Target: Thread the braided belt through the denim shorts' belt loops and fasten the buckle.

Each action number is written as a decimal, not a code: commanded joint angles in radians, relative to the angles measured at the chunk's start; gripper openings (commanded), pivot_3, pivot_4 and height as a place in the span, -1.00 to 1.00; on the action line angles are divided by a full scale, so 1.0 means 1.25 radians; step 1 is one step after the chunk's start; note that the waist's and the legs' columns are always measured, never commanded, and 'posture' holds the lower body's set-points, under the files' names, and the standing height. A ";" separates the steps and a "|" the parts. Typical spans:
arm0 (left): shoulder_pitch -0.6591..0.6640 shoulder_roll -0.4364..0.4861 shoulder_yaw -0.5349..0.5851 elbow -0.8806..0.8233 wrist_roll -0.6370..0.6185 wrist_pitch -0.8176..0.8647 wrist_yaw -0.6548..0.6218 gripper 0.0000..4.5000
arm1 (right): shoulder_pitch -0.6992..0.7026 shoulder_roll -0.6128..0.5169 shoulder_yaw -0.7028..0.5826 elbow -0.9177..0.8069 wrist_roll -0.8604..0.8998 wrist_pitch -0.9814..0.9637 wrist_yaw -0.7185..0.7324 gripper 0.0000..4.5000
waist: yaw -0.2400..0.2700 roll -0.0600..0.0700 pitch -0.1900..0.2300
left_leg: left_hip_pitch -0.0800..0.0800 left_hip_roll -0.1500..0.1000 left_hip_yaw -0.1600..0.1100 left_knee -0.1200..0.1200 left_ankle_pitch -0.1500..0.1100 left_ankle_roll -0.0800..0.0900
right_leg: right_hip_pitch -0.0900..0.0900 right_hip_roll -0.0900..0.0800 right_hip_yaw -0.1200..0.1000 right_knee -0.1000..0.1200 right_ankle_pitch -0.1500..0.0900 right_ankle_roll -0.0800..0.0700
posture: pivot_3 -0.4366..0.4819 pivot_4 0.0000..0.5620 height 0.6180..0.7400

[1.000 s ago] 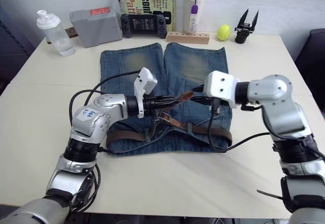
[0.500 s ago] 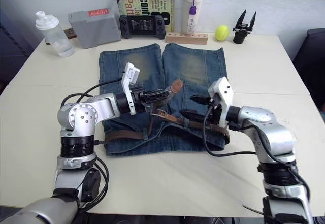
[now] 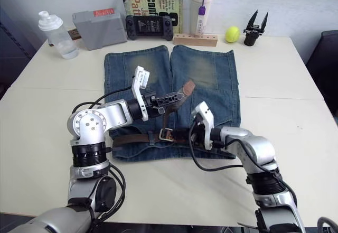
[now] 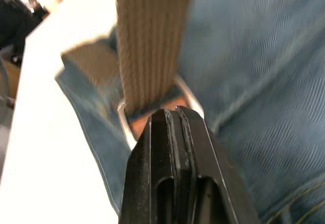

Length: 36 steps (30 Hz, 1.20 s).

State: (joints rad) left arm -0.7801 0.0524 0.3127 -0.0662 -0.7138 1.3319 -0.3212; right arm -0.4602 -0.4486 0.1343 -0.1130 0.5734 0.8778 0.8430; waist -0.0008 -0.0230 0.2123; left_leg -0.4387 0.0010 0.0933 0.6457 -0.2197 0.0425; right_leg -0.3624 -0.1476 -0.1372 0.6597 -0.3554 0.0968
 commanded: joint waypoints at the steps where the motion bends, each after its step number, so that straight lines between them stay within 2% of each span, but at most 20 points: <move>1: -0.002 0.025 0.035 -0.056 -0.037 0.054 0.030 -1.00 | 0.022 -0.052 0.080 0.016 -0.084 -0.042 0.021 -0.98 | 0.000 0.000 0.000 | 0.001 0.000 0.000 0.000 0.000 0.000 | 0.000 0.000 0.000 0.000 0.000 0.000 | -0.05 -0.47 0.30; 6: 0.043 0.095 0.122 -0.093 -0.071 0.143 0.040 -1.00 | 0.031 -0.078 0.094 0.006 -0.106 -0.102 0.041 -0.98 | 0.000 0.000 -0.001 | 0.002 0.001 0.000 0.000 -0.001 -0.002 | 0.001 0.000 0.001 0.000 0.000 0.000 | -0.05 -0.47 0.30; 11: 0.062 0.114 0.192 -0.055 -0.060 0.163 0.071 -1.00 | 0.009 -0.077 0.093 -0.011 -0.113 -0.153 0.064 -0.98 | 0.004 -0.001 -0.001 | 0.001 0.000 0.000 0.001 -0.002 -0.002 | 0.001 0.000 0.001 -0.001 0.000 0.000 | -0.05 -0.47 0.30; 16: 0.088 0.117 0.171 -0.068 -0.053 0.158 0.079 -1.00 | -0.039 -0.050 0.041 -0.007 -0.058 -0.118 0.070 -0.98 | 0.001 -0.001 -0.001 | 0.001 0.000 0.000 0.000 -0.002 -0.003 | 0.000 0.000 0.001 -0.001 0.000 0.000 | -0.05 -0.47 0.30; 20: 0.120 0.145 0.145 -0.075 -0.055 0.148 0.064 -1.00 | -0.072 -0.077 -0.013 -0.010 -0.001 -0.057 0.099 -0.98 | 0.000 -0.001 -0.001 | 0.001 0.001 0.001 0.000 -0.002 -0.003 | -0.001 0.001 0.002 -0.001 0.000 0.000 | -0.05 -0.47 0.30; 25: 0.139 0.164 0.124 -0.057 -0.050 0.117 0.058 -1.00 | -0.067 -0.131 0.009 -0.018 -0.004 -0.051 0.163 -0.98 | 0.002 -0.001 -0.001 | 0.000 0.001 0.001 0.000 -0.002 -0.003 | -0.002 0.000 0.002 -0.001 0.000 0.000 | -0.05 -0.47 0.30; 36: 0.159 0.183 0.098 -0.062 -0.058 0.086 0.052 -1.00 | -0.078 -0.079 0.069 0.040 -0.062 -0.112 0.168 -0.98 | 0.000 -0.001 -0.001 | -0.001 0.001 0.003 0.000 -0.002 -0.003 | -0.004 0.000 0.004 -0.001 0.000 0.000 | -0.05 -0.47 0.30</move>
State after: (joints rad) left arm -0.5914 0.2691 0.4421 -0.1121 -0.7758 1.4531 -0.2417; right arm -0.5363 -0.5552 0.2270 -0.0598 0.4969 0.7623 1.0392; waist -0.0010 -0.0239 0.2116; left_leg -0.4396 0.0022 0.0973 0.6450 -0.2223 0.0390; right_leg -0.3675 -0.1476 -0.1328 0.6584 -0.3555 0.0968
